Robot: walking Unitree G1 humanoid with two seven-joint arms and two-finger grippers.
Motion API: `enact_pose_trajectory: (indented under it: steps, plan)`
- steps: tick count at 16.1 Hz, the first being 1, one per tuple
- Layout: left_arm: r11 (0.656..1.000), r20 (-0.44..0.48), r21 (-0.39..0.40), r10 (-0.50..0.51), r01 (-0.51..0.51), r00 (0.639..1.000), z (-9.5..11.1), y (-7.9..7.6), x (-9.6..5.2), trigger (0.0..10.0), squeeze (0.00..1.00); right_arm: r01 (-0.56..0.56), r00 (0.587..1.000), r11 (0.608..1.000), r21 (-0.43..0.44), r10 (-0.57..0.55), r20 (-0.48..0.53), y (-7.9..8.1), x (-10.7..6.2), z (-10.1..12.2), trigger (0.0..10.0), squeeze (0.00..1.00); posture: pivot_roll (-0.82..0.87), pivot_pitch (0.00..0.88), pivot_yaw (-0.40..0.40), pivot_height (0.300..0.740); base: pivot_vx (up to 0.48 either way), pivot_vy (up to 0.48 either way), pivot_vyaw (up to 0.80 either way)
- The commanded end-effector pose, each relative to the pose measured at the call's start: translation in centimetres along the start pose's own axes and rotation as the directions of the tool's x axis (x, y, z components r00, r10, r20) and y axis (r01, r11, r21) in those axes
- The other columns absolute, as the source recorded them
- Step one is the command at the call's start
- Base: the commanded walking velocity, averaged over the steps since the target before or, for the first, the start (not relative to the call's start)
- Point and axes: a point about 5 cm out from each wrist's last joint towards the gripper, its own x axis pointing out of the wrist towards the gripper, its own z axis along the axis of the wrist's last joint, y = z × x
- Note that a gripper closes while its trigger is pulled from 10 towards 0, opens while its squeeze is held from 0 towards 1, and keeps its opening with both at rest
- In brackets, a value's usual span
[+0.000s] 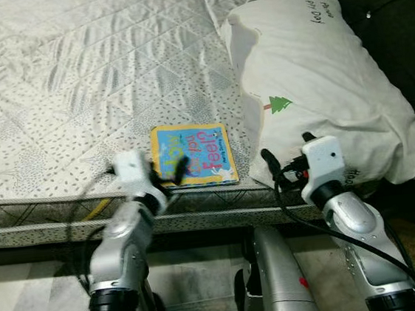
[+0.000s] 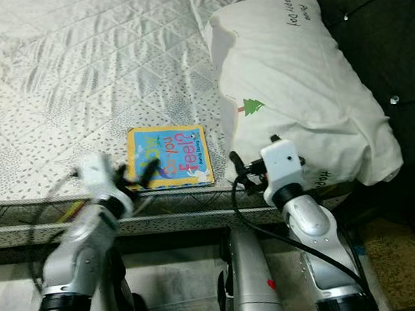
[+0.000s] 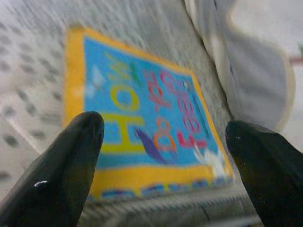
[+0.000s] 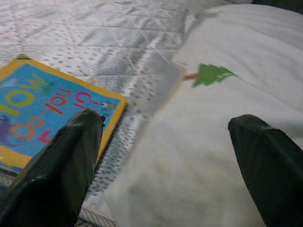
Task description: Clean up the room
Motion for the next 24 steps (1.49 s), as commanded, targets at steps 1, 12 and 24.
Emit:
enact_pose_trajectory:
  steps: [1,12,24]
  plan:
    - [1.000,-0.070,0.001,-0.022,0.022,0.997,-1.1,-0.8,0.3,10.0,1.00,-0.010,1.000,1.000,0.004,0.010,-0.012,0.1,-0.3,-0.3,10.0,0.00,-0.04,0.241,-0.080,0.532,0.000,0.000,0.00]
    - [0.992,-0.242,-0.111,-0.081,0.055,0.967,-4.3,-3.4,0.8,10.0,1.00,-0.021,1.000,1.000,0.001,0.021,-0.018,0.6,-0.5,-0.6,10.0,0.00,-0.05,0.249,-0.073,0.532,0.000,0.000,0.00]
    - [0.995,-0.231,-0.073,0.046,-0.065,0.972,-3.7,0.6,0.5,10.0,1.00,-0.017,1.000,1.000,-0.009,0.017,-0.017,0.3,-0.5,-0.6,10.0,0.00,-0.05,0.238,-0.078,0.532,0.000,0.000,0.00]
